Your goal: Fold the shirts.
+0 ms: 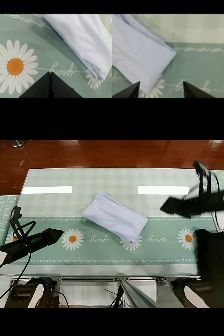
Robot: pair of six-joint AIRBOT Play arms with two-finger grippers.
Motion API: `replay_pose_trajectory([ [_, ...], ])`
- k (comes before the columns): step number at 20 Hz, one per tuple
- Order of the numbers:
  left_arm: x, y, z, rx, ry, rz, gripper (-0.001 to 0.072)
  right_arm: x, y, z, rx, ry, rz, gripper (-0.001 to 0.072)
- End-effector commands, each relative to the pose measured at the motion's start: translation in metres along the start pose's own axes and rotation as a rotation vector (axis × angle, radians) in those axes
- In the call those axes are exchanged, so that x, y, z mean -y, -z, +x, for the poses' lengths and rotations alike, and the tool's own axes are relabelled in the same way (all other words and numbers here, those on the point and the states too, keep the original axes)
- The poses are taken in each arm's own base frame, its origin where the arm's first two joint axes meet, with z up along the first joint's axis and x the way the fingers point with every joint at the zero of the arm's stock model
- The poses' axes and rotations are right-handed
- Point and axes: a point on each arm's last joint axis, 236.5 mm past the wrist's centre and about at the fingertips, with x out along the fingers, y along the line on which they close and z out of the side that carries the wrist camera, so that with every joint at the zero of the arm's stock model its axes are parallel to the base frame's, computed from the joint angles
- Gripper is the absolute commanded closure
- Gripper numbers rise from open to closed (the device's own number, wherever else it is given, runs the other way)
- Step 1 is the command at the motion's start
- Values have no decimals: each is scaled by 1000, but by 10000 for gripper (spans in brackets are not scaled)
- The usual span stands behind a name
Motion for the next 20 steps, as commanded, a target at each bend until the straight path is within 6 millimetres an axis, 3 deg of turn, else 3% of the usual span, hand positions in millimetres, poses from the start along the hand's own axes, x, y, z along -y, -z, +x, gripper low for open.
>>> replay_pose_trajectory([
  [1,0,0,0,-1,1,1,682,28,71,53,92,-107,389,92],
  [4,-1,1,1,-5,0,-3,682,15,110,92,-37,-165,405,92],
  [7,-1,2,1,-9,0,-3,681,6,107,115,-121,-179,378,92],
  [14,-1,2,1,-9,0,-4,682,-56,88,176,-325,-292,285,111],
  [15,-1,2,1,-9,0,-4,682,-63,85,182,-350,-299,254,192],
  [16,-1,2,1,-9,0,-4,682,-69,80,185,-370,-310,226,346],
  [17,-1,2,1,-9,0,-4,682,-75,73,183,-380,-327,177,614],
  [18,-1,2,1,-10,0,-3,681,-85,62,178,-374,-351,108,689],
  [20,-1,2,1,-10,0,-4,682,-105,35,155,-359,-373,-40,689],
])
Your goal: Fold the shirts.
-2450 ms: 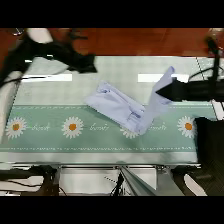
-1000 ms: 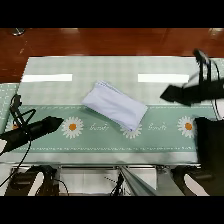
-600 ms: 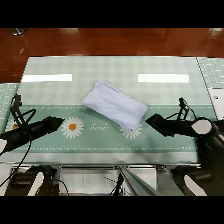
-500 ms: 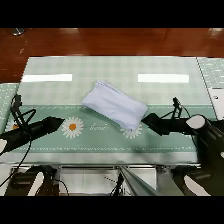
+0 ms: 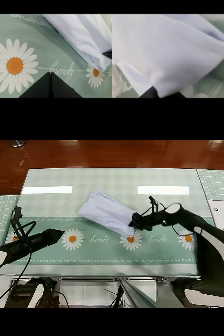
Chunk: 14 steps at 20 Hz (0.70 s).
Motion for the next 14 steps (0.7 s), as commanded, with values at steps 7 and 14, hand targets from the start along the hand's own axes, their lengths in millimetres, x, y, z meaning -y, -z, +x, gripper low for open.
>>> replay_pose_trajectory([
  [7,0,0,0,0,0,-1,681,-123,-95,-186,194,93,-400,689],
  [14,0,0,0,0,0,-1,681,-62,-71,-368,355,225,-190,689],
])
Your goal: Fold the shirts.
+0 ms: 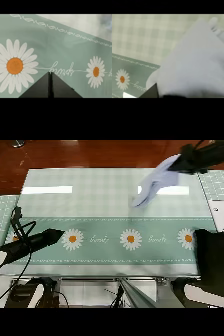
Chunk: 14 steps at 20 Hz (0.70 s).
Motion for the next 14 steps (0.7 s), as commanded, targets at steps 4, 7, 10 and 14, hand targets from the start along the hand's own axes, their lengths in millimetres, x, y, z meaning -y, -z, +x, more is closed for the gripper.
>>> replay_pose_trajectory([
  [4,0,0,0,-2,0,-1,681,118,61,-156,117,372,351,690],
  [7,0,0,0,-1,0,-1,681,166,114,-209,194,591,555,690],
  [10,0,0,0,-1,-1,-1,681,190,183,-235,220,746,786,689],
  [14,0,0,0,0,-1,-1,681,197,265,-235,172,905,1003,688],
])
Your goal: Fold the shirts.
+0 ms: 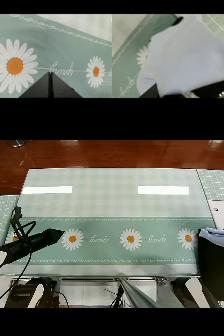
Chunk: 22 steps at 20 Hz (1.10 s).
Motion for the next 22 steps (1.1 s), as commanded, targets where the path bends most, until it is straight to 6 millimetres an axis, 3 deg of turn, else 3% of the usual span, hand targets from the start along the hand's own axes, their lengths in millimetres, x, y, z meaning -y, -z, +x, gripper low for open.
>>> replay_pose_trajectory([
  [1,0,0,0,0,-1,0,681,65,47,14,-53,221,172,682],
  [2,0,0,0,0,-1,0,681,79,57,18,-73,281,217,541],
  [3,0,0,0,0,-1,0,681,95,64,20,-90,352,259,249],
  [4,0,-1,0,4,-1,0,681,100,65,22,-96,378,271,90],
  [6,-1,-11,0,45,-3,0,680,88,49,31,-73,313,246,83],
  [8,5,-22,-3,67,6,0,680,55,19,40,-6,154,213,114],
  [9,13,-31,-4,80,25,6,681,25,-3,40,40,23,193,130],
  [10,24,-44,-7,102,49,49,681,-12,-23,36,71,-131,166,292],
  [11,37,-62,-11,126,72,96,681,-59,-42,25,102,-313,89,617],
  [12,53,-84,-16,148,95,130,681,-107,-58,9,145,-493,5,690],
  [14,96,-134,-28,181,161,207,682,-206,-74,-28,214,-778,-135,690],
  [15,119,-156,-31,181,192,257,683,-247,-67,-38,237,-845,-231,690],
  [17,168,-180,-27,117,252,371,683,-327,-25,-40,252,-916,-457,690],
  [19,190,-179,-5,36,231,500,683,-375,38,-2,221,-818,-743,689],
  [20,187,-174,13,-2,186,539,683,-386,72,27,188,-719,-887,689],
  [22,149,-152,48,-118,37,527,683,-386,117,91,139,-506,-1057,689],
])
